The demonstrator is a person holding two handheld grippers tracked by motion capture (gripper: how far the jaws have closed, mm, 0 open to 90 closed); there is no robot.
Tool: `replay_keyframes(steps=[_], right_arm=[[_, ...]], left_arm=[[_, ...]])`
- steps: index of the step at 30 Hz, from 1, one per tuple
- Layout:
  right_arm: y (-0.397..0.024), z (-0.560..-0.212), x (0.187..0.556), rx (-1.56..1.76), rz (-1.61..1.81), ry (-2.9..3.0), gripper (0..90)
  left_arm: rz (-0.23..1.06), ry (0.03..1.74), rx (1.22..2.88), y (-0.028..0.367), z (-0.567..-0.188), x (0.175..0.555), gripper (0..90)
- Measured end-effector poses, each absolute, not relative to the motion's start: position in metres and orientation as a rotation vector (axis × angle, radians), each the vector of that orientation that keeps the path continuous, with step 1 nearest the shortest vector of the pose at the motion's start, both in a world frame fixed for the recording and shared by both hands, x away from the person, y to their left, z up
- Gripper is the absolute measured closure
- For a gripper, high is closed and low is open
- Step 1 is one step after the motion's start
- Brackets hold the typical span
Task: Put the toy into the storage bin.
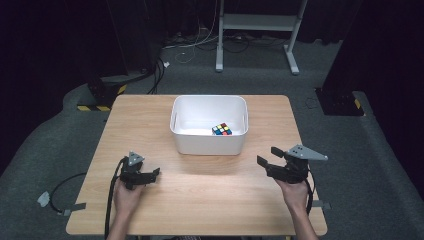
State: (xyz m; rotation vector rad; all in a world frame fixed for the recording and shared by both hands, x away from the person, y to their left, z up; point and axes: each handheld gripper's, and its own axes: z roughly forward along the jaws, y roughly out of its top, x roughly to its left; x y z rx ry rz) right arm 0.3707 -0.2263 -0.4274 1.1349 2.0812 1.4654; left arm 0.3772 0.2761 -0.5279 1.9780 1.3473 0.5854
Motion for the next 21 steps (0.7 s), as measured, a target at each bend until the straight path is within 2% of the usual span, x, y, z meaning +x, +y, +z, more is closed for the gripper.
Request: replay_keyframes(steps=[21], right_arm=[[-0.225,-0.453,0.370,1.174,1.399,2.109,30.4]], left_arm=[[0.586,1.348,1.978,0.276,-0.528,0.377,16.6]])
